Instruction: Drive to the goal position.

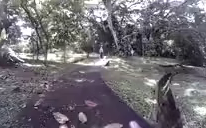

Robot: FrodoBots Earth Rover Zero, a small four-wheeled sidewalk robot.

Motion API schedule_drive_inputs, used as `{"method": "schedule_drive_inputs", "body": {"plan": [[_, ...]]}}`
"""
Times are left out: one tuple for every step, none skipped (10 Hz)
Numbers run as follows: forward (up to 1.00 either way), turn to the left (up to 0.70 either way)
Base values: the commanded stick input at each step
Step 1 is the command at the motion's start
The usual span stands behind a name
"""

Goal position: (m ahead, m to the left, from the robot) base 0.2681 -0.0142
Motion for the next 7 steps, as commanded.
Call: {"method": "schedule_drive_inputs", "body": {"plan": [[0.85, 0.07], [0.85, 0.01], [0.85, 0.31], [0.85, 0.34], [0.85, 0.34], [0.85, 0.34], [0.55, 0.22]]}}
